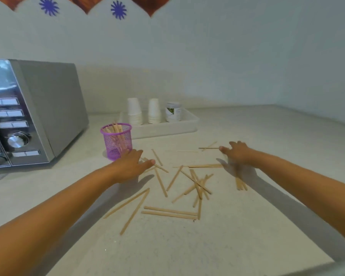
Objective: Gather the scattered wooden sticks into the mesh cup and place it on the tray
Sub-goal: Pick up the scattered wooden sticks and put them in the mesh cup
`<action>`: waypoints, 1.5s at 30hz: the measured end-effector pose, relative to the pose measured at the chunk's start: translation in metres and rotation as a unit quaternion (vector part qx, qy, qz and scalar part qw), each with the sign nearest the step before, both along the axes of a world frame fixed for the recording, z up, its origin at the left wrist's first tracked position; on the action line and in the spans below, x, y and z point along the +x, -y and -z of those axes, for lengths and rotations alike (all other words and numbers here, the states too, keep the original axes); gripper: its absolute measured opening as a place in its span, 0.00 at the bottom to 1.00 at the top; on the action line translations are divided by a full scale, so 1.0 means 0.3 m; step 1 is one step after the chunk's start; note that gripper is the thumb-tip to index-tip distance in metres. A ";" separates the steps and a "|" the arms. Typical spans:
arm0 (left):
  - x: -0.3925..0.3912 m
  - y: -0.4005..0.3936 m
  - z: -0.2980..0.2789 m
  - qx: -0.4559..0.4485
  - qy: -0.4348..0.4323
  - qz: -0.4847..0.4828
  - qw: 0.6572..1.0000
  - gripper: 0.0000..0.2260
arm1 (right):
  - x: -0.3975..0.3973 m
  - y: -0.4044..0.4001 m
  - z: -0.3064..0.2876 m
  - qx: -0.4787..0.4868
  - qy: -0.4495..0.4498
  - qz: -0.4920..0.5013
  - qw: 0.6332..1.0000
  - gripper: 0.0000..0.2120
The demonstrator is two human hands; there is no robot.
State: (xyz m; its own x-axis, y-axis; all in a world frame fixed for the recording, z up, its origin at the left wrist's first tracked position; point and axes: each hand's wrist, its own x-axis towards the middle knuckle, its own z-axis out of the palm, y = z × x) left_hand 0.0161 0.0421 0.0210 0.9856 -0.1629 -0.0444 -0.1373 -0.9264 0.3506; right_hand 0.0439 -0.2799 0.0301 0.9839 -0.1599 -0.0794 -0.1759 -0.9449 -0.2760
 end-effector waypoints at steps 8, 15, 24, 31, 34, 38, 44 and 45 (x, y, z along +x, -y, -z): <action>-0.228 0.022 0.087 0.126 -0.075 -0.027 0.989 0.59 | -0.058 -0.040 0.151 -0.059 0.041 -0.057 0.996 0.38; -0.257 0.104 0.134 0.123 -0.031 -0.074 0.989 0.66 | -0.045 -0.197 0.155 -0.046 0.033 -0.106 0.993 0.38; -0.095 0.236 0.092 0.060 0.038 -0.078 0.994 0.59 | 0.100 -0.188 0.085 -0.016 0.071 -0.090 0.993 0.30; -0.080 0.187 0.054 0.023 0.061 -0.077 0.995 0.33 | 0.096 -0.094 0.066 -0.044 -0.004 -0.111 0.993 0.29; -0.088 0.181 0.048 0.022 0.059 -0.065 0.996 0.33 | 0.035 -0.147 0.053 -0.031 -0.019 -0.142 0.989 0.28; -0.104 0.195 0.044 0.037 0.020 -0.046 0.998 0.28 | -0.064 -0.197 0.015 -0.027 -0.050 -0.162 0.985 0.33; -0.116 0.214 0.033 0.050 0.035 -0.045 0.997 0.21 | -0.181 -0.246 -0.001 -0.066 -0.082 -0.179 0.978 0.36; -0.118 0.217 0.030 0.036 0.045 -0.053 0.997 0.18 | -0.189 -0.254 0.001 -0.061 -0.059 -0.179 0.980 0.31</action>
